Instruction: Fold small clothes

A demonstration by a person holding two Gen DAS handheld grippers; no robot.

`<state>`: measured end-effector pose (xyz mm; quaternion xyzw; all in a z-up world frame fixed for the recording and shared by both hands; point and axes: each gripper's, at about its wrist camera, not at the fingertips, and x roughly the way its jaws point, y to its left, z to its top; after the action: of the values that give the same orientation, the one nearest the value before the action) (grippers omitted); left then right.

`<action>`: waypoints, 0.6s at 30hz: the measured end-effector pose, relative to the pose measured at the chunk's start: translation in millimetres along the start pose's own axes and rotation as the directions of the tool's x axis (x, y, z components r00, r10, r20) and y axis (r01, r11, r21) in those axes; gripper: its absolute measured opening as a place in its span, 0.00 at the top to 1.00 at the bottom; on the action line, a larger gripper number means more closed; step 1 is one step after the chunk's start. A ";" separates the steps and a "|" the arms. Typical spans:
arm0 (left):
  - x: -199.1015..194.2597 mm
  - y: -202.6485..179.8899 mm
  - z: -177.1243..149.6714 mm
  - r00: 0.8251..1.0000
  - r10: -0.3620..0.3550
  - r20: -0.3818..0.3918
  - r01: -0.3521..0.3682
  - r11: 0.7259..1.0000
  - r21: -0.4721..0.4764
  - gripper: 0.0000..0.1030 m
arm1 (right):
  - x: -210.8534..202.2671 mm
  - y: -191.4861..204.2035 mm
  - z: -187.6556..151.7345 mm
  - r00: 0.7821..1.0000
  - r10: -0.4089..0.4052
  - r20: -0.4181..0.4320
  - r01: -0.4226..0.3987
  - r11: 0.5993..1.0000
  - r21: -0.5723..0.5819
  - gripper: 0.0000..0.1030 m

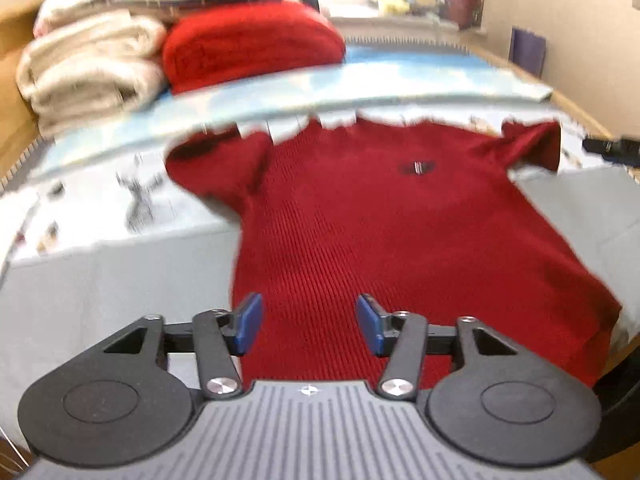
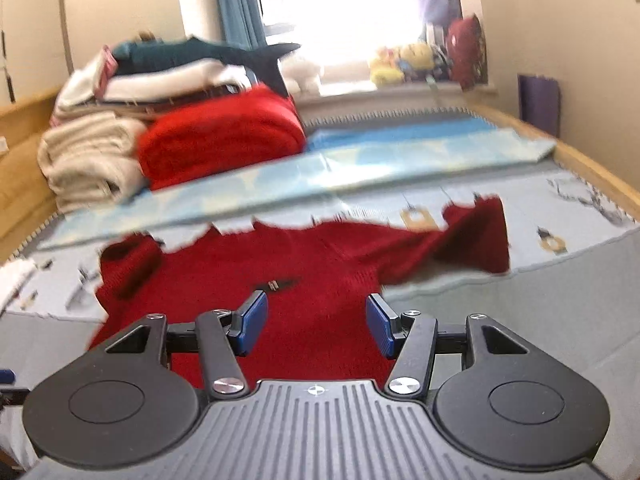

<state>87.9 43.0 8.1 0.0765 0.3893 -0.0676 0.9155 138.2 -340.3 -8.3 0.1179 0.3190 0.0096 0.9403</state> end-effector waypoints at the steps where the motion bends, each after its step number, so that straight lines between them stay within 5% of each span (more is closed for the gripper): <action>1: -5.3 1.9 6.7 1.000 0.008 0.020 -0.008 1.000 0.006 0.37 | -2.3 2.3 2.0 1.000 0.005 0.014 -0.005 1.000 -0.005 0.45; 9: 6.8 23.8 75.8 0.991 0.018 0.129 -0.022 0.999 0.029 0.35 | 0.6 26.1 12.3 1.000 0.000 0.027 0.002 0.998 -0.055 0.45; 16: 77.1 54.5 120.8 0.991 0.017 0.136 -0.018 1.000 0.010 0.35 | 3.8 44.7 20.2 0.999 -0.026 0.031 0.029 0.993 -0.111 0.45; 18: 99.7 65.0 121.3 0.992 0.021 0.127 -0.022 1.000 0.008 0.43 | 4.3 50.0 23.0 0.999 -0.025 0.035 0.029 0.991 -0.128 0.45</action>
<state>253.5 76.8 24.8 0.0806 0.3292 -0.0645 0.9386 158.3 -296.3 18.2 0.0529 0.3034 0.0153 0.9513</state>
